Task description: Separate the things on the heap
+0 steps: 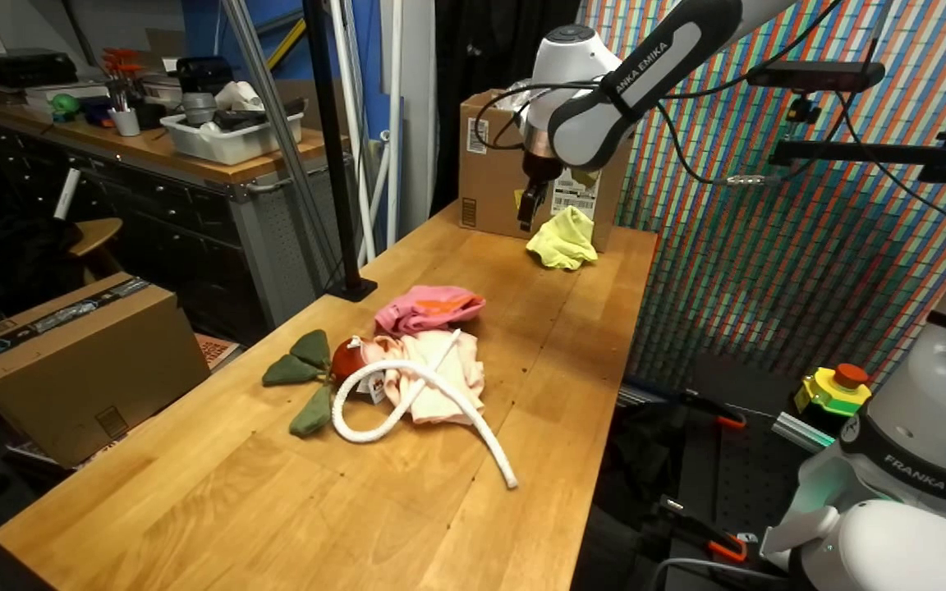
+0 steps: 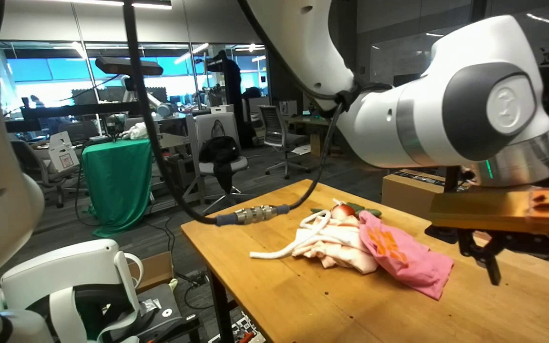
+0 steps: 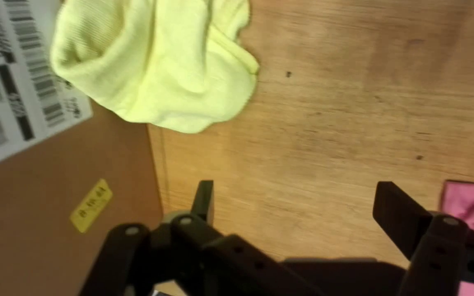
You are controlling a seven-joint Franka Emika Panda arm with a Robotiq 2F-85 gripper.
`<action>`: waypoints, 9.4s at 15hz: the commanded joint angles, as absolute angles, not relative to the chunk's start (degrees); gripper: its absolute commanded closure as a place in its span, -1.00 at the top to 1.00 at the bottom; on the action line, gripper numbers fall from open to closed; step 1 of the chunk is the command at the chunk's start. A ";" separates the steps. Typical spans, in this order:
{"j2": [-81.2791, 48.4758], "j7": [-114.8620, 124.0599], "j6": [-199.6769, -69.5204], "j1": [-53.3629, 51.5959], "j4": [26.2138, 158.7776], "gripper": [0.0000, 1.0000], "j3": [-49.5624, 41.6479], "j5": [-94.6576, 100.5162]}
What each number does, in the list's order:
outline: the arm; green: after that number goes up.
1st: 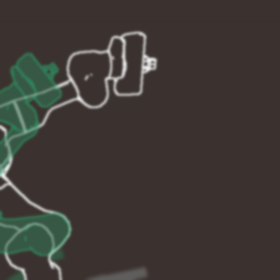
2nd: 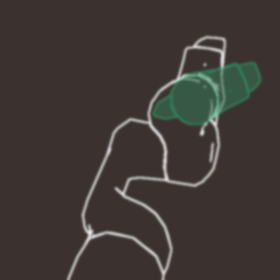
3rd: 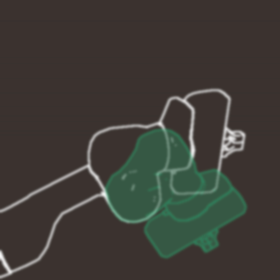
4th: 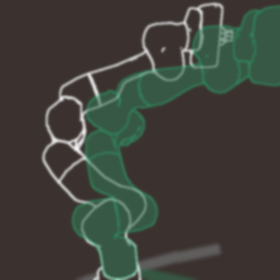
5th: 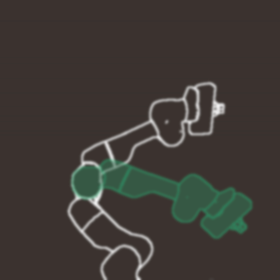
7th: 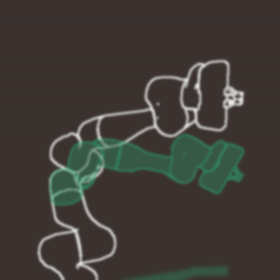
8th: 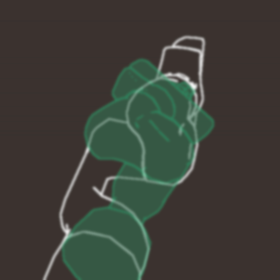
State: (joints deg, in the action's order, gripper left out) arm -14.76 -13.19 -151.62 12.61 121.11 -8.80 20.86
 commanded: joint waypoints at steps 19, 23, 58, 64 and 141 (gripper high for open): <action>-16.29 -45.51 -153.93 9.75 126.23 1.00 5.19 -5.30; -18.10 -47.62 -152.64 10.11 124.89 1.00 6.31 -5.17; -20.15 -39.38 -178.75 4.41 128.02 -0.86 -4.61 17.15; -22.94 -33.88 -192.67 -11.61 126.78 -0.86 -26.05 15.96; 1.44 -38.18 -145.51 -6.21 145.88 1.00 -1.38 -22.22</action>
State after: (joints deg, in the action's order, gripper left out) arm 1.73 -41.58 -141.39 -7.26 145.26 -4.30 -24.43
